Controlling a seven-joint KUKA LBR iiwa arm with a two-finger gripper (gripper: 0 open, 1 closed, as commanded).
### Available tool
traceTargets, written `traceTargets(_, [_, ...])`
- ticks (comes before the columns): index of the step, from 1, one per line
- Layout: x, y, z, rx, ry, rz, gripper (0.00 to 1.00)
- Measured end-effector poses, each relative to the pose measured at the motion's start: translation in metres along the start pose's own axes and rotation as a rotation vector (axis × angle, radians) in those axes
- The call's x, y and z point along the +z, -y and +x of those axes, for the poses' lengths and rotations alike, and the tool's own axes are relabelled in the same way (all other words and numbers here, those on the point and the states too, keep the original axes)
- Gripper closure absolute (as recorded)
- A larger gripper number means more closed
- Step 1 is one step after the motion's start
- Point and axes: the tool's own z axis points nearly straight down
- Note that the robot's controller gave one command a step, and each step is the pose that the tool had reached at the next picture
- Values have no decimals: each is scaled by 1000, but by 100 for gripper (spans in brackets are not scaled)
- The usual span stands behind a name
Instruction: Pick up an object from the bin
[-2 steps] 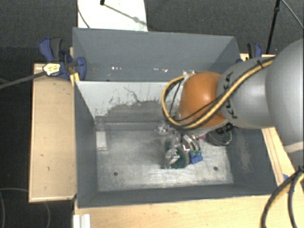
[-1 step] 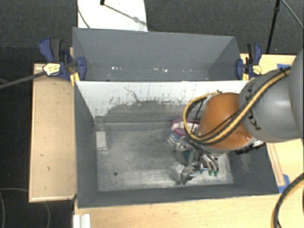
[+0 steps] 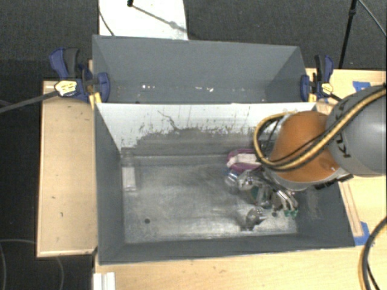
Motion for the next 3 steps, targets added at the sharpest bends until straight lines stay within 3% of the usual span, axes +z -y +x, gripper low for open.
traceTargets(1, [-54,6,20,-344,10,10,0])
traceTargets(2, [-46,35,-34,-424,10,12,0])
traceTargets(3, [-20,43,-40,-672,36,13,0])
